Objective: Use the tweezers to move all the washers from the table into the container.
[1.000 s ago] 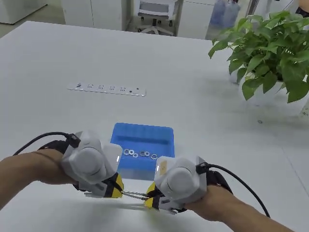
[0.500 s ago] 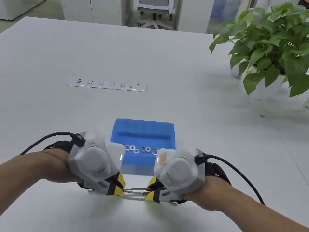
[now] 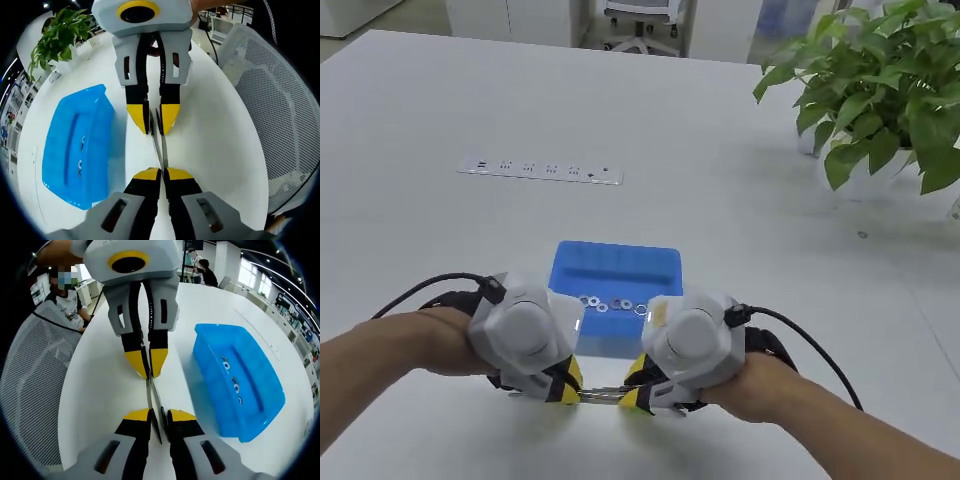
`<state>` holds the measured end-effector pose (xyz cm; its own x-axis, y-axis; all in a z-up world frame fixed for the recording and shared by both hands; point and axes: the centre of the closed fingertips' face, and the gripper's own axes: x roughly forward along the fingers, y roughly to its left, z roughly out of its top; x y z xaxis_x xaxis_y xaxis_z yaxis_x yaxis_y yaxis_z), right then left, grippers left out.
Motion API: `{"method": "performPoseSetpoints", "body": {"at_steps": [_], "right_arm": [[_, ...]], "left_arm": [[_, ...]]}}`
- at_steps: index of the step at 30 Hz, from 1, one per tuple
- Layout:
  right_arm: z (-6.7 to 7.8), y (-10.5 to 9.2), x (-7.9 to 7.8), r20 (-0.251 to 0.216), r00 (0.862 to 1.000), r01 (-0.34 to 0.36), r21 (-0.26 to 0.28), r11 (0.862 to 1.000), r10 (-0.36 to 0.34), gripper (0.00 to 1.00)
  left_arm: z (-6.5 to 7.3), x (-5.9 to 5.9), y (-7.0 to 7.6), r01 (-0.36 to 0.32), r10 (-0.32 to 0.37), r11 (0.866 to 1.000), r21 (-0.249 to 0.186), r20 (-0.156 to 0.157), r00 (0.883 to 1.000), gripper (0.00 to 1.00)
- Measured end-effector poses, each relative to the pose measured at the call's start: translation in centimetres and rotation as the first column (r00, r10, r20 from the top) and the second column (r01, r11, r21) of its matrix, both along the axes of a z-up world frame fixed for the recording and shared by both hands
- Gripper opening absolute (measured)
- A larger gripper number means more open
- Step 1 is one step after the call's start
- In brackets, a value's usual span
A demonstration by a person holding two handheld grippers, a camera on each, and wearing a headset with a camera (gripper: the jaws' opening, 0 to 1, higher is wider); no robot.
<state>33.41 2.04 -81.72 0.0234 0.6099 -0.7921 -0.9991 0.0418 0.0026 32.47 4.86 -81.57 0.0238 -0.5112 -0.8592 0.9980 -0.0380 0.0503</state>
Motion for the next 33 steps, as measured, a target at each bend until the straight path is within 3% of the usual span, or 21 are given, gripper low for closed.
{"method": "performPoseSetpoints", "body": {"at_steps": [4, 10, 13, 17, 19, 24, 29, 33], "right_arm": [[0.1, 0.1, 0.0, 0.000, 1.000, 0.007, 0.005, 1.000, -0.007, 0.18], [0.4, -0.5, 0.3, 0.040, 0.999, 0.036, -0.008, 0.999, -0.036, 0.30], [1.2, -1.2, 0.8, 0.055, 0.995, 0.077, 0.014, 0.997, -0.078, 0.35], [2.7, -2.4, 1.5, 0.073, 0.983, 0.163, 0.081, 0.983, -0.169, 0.42], [3.4, -3.4, 1.8, 0.086, 0.974, 0.199, 0.100, 0.975, -0.208, 0.46], [4.9, -5.8, 2.6, 0.096, 0.943, 0.299, 0.181, 0.937, -0.319, 0.57], [5.6, -8.8, 2.9, 0.092, 0.912, 0.372, 0.228, 0.900, -0.401, 0.70], [6.1, -10.5, 3.0, 0.076, 0.890, 0.418, 0.260, 0.870, -0.450, 0.79]], "left_arm": [[0.0, -0.1, 0.0, -0.006, 0.006, 1.000, -0.002, 0.000, 1.000, 0.11], [0.3, -0.2, 0.5, -0.025, 0.025, 1.000, -0.008, 0.001, 1.000, 0.18], [1.0, -0.1, 0.7, -0.087, 0.086, 0.995, -0.052, -0.012, 0.996, 0.23], [2.2, -0.3, 0.9, -0.145, 0.143, 0.982, -0.119, -0.023, 0.989, 0.31], [3.1, -0.4, 1.0, -0.186, 0.183, 0.969, -0.166, -0.033, 0.983, 0.36], [4.5, -0.3, 2.1, -0.264, 0.264, 0.938, -0.223, -0.033, 0.964, 0.55], [5.6, -0.3, 3.3, -0.329, 0.330, 0.910, -0.253, -0.038, 0.943, 0.67], [6.4, -0.3, 3.8, -0.353, 0.355, 0.894, -0.276, -0.042, 0.934, 0.74]]}}
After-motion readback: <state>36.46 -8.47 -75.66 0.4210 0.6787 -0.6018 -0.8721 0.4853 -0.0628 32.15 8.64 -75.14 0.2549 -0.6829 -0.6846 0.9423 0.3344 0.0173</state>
